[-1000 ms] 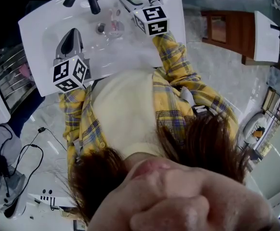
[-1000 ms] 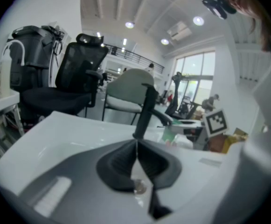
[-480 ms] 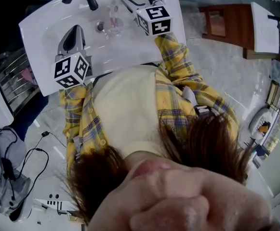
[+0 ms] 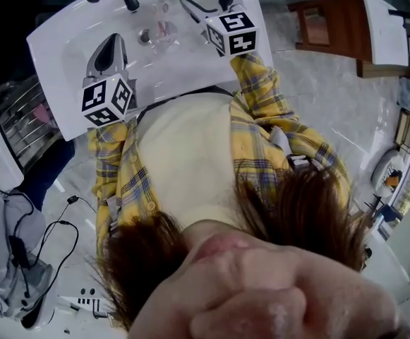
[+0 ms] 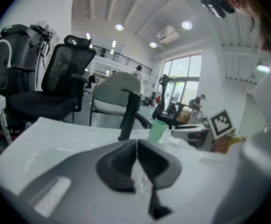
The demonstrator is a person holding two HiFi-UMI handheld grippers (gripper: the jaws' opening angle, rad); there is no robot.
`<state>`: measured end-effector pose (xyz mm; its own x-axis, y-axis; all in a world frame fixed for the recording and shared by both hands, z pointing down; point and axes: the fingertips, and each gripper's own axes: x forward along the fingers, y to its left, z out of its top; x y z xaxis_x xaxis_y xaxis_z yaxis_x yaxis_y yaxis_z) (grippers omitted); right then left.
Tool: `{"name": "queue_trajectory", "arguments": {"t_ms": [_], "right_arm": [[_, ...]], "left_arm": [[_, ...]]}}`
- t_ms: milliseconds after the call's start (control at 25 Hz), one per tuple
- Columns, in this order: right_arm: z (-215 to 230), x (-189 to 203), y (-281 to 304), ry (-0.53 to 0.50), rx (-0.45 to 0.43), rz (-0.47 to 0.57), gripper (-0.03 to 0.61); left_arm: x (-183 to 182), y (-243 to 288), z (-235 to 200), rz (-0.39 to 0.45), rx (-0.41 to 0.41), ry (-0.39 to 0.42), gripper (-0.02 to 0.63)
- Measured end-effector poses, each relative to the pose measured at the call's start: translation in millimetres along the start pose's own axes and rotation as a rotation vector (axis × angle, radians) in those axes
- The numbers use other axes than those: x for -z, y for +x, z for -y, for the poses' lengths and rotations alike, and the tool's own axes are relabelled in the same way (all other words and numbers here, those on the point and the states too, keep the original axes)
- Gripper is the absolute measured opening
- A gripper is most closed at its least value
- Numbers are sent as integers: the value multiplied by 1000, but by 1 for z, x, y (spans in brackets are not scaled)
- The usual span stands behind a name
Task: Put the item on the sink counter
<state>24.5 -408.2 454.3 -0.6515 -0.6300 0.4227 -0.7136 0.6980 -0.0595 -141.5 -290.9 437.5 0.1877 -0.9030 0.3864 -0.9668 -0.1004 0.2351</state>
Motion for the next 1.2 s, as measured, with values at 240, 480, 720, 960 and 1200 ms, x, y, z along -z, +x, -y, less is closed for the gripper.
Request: {"name": "queue_trajectory", "arguments": {"t_ms": [240, 480, 720, 960, 1200], "right_arm": [[-6, 7, -14, -7, 5, -14, 309], [-8, 3, -31, -7, 46, 19, 169], [-15, -3, -43, 36, 49, 48, 96], [-25, -2, -52, 47, 32, 44, 64], [-30, 2, -54, 54, 33, 32, 27]], "left_arm": [[-2, -1, 5, 11, 17, 22, 8], [-4, -2, 9, 19, 29, 24, 8], [-4, -4, 10, 22, 40, 24, 8], [-2, -5, 13, 23, 53, 21, 8], [-1, -8, 17, 22, 61, 22, 8]]}}
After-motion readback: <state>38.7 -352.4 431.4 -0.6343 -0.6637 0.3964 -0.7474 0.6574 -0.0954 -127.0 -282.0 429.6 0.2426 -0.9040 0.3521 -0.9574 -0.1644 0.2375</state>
